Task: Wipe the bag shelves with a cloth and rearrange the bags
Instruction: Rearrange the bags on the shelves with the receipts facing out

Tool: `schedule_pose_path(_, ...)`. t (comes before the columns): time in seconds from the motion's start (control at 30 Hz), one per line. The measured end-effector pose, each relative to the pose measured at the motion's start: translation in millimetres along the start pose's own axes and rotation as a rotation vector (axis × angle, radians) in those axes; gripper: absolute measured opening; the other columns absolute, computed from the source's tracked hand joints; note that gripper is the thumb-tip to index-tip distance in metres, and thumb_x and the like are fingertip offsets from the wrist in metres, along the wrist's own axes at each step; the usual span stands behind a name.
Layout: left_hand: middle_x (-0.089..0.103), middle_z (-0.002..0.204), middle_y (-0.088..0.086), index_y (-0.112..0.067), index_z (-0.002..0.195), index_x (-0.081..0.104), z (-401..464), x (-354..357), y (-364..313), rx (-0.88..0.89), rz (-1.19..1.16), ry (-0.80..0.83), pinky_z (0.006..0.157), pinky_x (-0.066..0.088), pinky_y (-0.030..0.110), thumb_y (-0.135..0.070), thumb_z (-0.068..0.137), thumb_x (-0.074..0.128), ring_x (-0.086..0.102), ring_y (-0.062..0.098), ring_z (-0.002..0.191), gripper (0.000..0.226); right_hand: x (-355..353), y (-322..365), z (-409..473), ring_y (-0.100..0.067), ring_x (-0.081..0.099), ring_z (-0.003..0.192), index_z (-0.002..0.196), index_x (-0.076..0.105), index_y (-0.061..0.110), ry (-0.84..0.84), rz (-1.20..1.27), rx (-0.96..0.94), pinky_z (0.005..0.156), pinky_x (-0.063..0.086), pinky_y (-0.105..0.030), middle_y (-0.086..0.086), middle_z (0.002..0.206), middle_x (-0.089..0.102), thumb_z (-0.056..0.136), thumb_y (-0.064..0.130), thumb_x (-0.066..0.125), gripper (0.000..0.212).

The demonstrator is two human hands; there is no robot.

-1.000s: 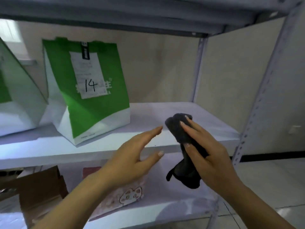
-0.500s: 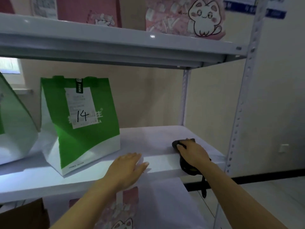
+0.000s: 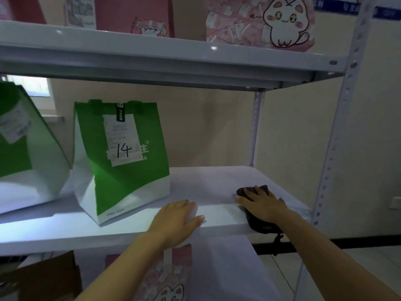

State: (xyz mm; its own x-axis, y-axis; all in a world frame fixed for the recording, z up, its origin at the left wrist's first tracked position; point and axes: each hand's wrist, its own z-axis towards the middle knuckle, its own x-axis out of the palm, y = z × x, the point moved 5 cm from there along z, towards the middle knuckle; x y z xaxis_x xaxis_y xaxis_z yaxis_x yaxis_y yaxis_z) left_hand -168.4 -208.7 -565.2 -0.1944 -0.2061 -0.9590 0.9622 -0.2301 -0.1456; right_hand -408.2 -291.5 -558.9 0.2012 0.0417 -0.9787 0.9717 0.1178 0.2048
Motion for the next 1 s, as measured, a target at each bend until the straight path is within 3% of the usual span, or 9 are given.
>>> schedule_pose_path(0.1, 0.029, 0.154, -0.007, -0.026, 0.149, 0.026, -10.4, -16.5, 6.7, 0.026, -0.025, -0.141, 0.113, 0.020, 0.028, -0.066, 0.087, 0.020, 0.026, 0.014, 0.141, 0.073, -7.9, 9.0, -4.2, -0.032, 0.002, 0.145, 0.146, 0.020, 0.042, -0.095, -0.034, -0.023, 0.113, 0.003, -0.057, 0.000, 0.160, 0.005, 0.089, 0.067, 0.018, 0.063)
schedule_pose_path(0.2, 0.044, 0.146, 0.000, -0.019, 0.142, 0.043, -26.3, -47.0, 19.9, 0.067, -0.011, -0.346, 0.112, 0.029, 0.034, -0.060, 0.083, 0.024, 0.039, 0.019, 0.135, 0.074, -21.9, 35.8, -6.4, -0.028, 0.009, 0.146, 0.149, 0.023, 0.030, -0.213, 0.028, -0.079, 0.116, 0.010, -0.049, -0.001, 0.160, 0.012, 0.093, 0.062, 0.024, 0.065)
schedule_pose_path(0.3, 0.059, 0.130, 0.008, -0.013, 0.127, 0.059, -43.0, -71.4, 42.5, 0.088, 0.084, -0.522, 0.104, 0.040, 0.047, -0.043, 0.084, 0.043, 0.054, 0.027, 0.123, 0.055, -29.0, 79.0, -5.0, -0.023, 0.019, 0.144, 0.148, 0.028, 0.023, -0.187, 0.271, -0.205, 0.117, 0.016, -0.040, -0.001, 0.158, 0.021, 0.093, 0.056, 0.037, 0.064)
schedule_pose_path(0.47, 0.053, 0.136, 0.012, -0.016, 0.129, 0.057, -73.2, -105.9, 81.9, -0.012, 0.192, -0.628, 0.105, 0.038, 0.051, -0.025, 0.074, 0.067, 0.048, 0.032, 0.127, 0.056, -33.5, 159.5, -8.7, -0.018, 0.022, 0.143, 0.150, 0.021, 0.021, -0.063, 0.461, -0.415, 0.112, 0.021, -0.030, 0.002, 0.157, 0.022, 0.096, 0.045, 0.042, 0.063)
schedule_pose_path(0.57, 0.040, 0.147, 0.014, -0.018, 0.144, 0.037, -89.7, -112.2, 103.4, -0.122, 0.206, -0.604, 0.112, 0.026, 0.048, -0.018, 0.068, 0.076, 0.038, 0.034, 0.135, 0.086, -33.9, 198.5, -4.4, -0.021, 0.030, 0.140, 0.151, 0.016, 0.018, -0.008, 0.669, -0.428, 0.106, 0.029, -0.028, -0.002, 0.155, 0.026, 0.095, 0.040, 0.048, 0.068)
schedule_pose_path(0.67, 0.005, 0.159, -0.003, -0.027, 0.150, -0.008, -98.7, -106.2, 124.0, -0.191, 0.057, -0.532, 0.119, 0.008, 0.034, -0.032, 0.079, 0.067, 0.008, 0.017, 0.147, 0.104, -29.9, 223.6, 3.8, -0.023, 0.040, 0.133, 0.149, 0.022, 0.019, 0.042, 0.887, -0.379, 0.103, 0.036, -0.031, -0.006, 0.150, 0.036, 0.091, 0.033, 0.058, 0.069)
schedule_pose_path(0.73, -0.003, 0.155, -0.018, -0.032, 0.147, -0.020, -100.1, -101.6, 132.0, -0.214, -0.121, -0.482, 0.116, 0.016, 0.027, -0.036, 0.082, 0.065, 0.009, 0.010, 0.145, 0.107, -25.2, 233.1, 5.8, -0.020, 0.050, 0.118, 0.142, 0.035, 0.019, 0.058, 0.953, -0.376, 0.095, 0.040, -0.030, -0.005, 0.140, 0.049, 0.090, 0.025, 0.060, 0.058)
schedule_pose_path(0.87, 0.004, 0.143, -0.031, -0.040, 0.144, -0.021, -99.5, -96.7, 139.4, -0.250, -0.342, -0.450, 0.108, 0.029, 0.025, -0.034, 0.082, 0.066, 0.020, 0.005, 0.139, 0.107, -20.6, 232.8, 1.4, -0.019, 0.057, 0.103, 0.132, 0.048, 0.018, 0.005, 1.098, -0.386, 0.084, 0.042, -0.027, -0.003, 0.116, 0.064, 0.088, 0.010, 0.059, 0.046)
schedule_pose_path(1.0, 0.023, 0.141, -0.031, -0.047, 0.145, -0.004, -98.7, -92.7, 149.4, -0.233, -0.364, -0.493, 0.106, 0.033, 0.025, -0.031, 0.080, 0.065, 0.028, -0.003, 0.130, 0.097, -16.8, 227.0, -10.4, -0.013, 0.060, 0.099, 0.130, 0.049, 0.022, -0.030, 1.100, -0.433, 0.084, 0.043, -0.029, 0.002, 0.104, 0.067, 0.090, 0.014, 0.060, 0.042)
